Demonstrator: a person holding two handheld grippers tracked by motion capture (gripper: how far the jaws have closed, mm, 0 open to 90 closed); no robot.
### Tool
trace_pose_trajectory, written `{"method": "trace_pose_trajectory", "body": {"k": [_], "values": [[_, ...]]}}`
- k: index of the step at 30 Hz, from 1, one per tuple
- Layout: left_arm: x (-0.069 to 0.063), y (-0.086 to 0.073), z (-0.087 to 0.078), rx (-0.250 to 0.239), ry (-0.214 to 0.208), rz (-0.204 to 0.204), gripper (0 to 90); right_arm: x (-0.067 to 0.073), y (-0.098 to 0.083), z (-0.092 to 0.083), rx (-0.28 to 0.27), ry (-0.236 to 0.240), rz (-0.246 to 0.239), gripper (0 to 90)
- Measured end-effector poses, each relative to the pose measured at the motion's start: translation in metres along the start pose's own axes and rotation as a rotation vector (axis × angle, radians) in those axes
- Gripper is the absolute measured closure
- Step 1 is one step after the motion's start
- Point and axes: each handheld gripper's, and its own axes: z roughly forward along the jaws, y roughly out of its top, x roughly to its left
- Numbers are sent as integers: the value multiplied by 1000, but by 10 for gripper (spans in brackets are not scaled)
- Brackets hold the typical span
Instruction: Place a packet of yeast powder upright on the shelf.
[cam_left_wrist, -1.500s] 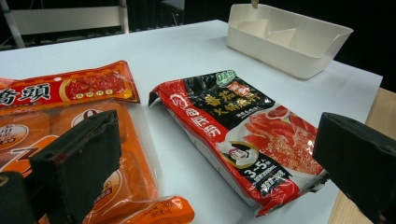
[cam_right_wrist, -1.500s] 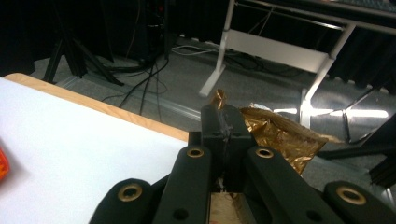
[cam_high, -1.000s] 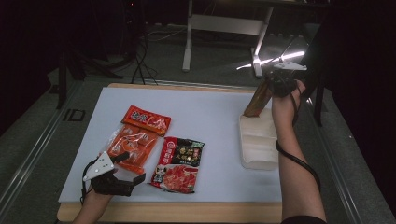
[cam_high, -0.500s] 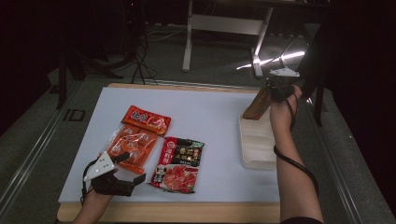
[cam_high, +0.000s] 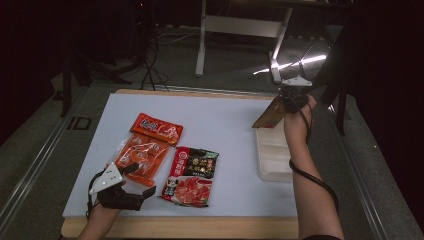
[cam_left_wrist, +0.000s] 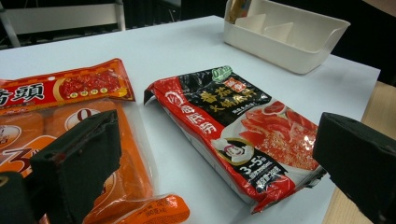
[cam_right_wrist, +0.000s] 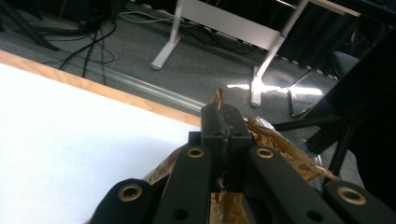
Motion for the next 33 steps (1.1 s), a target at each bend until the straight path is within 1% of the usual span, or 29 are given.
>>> {"method": "trace_pose_trajectory", "body": {"k": [3, 6, 8, 9, 10, 11, 13, 16, 19, 21, 22, 24, 25, 26, 27, 30, 33], "values": [[0, 0, 0, 1, 0, 0, 18, -10, -1, -2, -1, -14, 21, 900], [0, 0, 1, 5, 0, 3, 18, -18, -2, -5, -5, -37, 33, 900], [-1, 0, 1, 6, 1, 5, 18, -22, -3, -6, -3, -42, 38, 900], [-1, 0, 1, 5, 0, 4, 18, -23, -4, -7, -4, -56, 31, 900], [-1, 0, 1, 6, 0, 5, 18, -22, -5, -7, -5, -57, 23, 900], [-1, 0, 1, 6, 1, 6, 18, -22, -5, -6, -2, -47, 29, 900], [-1, 0, 2, 8, 2, 5, 18, -17, -8, -4, 7, -39, 20, 900], [-1, 0, 1, 5, 2, 4, 18, -9, -11, 0, 12, -8, 18, 900], [-1, 0, 1, 6, 2, 6, 18, -1, -14, 4, 34, 24, 19, 900], [0, 0, 1, 6, 1, 5, 18, 2, -16, 6, 34, 51, 36, 900], [0, 0, 1, 6, 1, 6, 18, 3, -16, 6, 35, 69, 45, 900], [0, 0, 1, 6, 2, 6, 18, 5, -17, 7, 32, 123, 78, 900], [-1, 0, 1, 5, 2, 5, 18, 6, -17, 7, 31, 140, 87, 900], [-1, 0, 1, 5, 2, 7, 18, 8, -18, 8, 29, 173, 106, 900], [-1, 0, 1, 6, 2, 7, 18, 9, -19, 9, 29, 189, 113, 899], [-1, 0, 1, 7, 2, 8, 18, 16, -21, 11, 24, 209, 107, 898], [-1, 0, 1, 5, 3, 7, 18, 20, -22, 11, 19, 223, 118, 890]]}}
